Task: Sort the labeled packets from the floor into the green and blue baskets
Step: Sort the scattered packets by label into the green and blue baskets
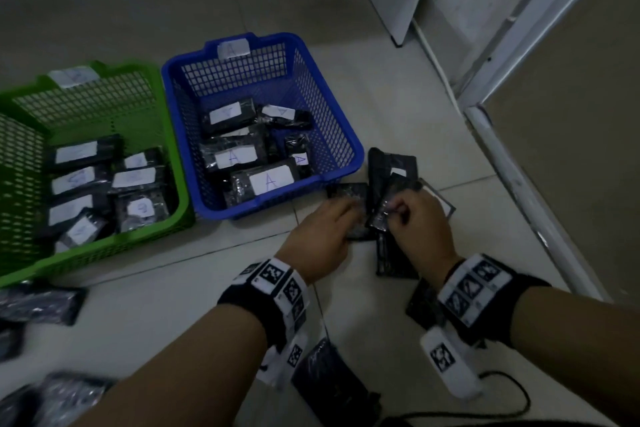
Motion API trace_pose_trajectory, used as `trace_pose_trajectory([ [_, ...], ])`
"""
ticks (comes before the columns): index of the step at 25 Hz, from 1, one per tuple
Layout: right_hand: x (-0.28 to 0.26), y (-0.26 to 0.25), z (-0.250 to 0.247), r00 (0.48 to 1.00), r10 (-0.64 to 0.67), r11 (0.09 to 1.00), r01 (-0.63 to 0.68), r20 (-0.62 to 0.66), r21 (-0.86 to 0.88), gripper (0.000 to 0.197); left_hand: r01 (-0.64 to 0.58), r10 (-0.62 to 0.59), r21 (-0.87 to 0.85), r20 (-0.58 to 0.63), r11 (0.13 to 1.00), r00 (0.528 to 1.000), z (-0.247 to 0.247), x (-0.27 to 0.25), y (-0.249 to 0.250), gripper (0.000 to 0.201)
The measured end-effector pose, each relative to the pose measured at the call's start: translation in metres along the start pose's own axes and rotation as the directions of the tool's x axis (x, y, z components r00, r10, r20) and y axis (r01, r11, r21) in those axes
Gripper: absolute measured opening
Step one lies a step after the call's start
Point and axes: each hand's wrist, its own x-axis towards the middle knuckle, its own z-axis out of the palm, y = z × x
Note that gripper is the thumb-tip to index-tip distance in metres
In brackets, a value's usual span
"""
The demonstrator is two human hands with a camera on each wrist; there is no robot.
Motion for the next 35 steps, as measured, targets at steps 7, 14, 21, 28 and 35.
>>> trace_pose_trajectory([
  [7,-0.052,0.008,0.000,0.941,0.178,0.970,-0.119,0.288,-0.211,0.081,0.104,-0.141,0.206,0.175,0.973,0.974,0.008,0.012,-0.004,0.076],
  [14,-0.072,-0.016,-0.009,0.947,0.186,0.946,-0.245,0.263,0.214,0.052,0.194,-0.186,-0.209,0.057,0.958,0.981,-0.027,-0.021,-0.001,0.042],
  [21,-0.049,-0.059,-0.004,0.918,0.385,0.719,-0.365,0.099,0.592,0.021,0.285,-0.452,-0.498,-0.254,0.819,0.855,-0.077,-0.047,-0.025,0.018],
  [28,-0.024,-0.117,-0.005,0.968,0.250,0.705,-0.191,0.012,0.683,0.030,0.074,-0.701,-0.868,-0.343,0.491,0.625,-0.110,-0.045,-0.050,0.024],
  [35,0.043,-0.149,0.002,0.991,0.005,0.750,-0.091,0.132,0.655,0.027,-0.080,-0.815,-0.938,-0.333,0.337,0.475,-0.135,-0.047,-0.084,0.043],
])
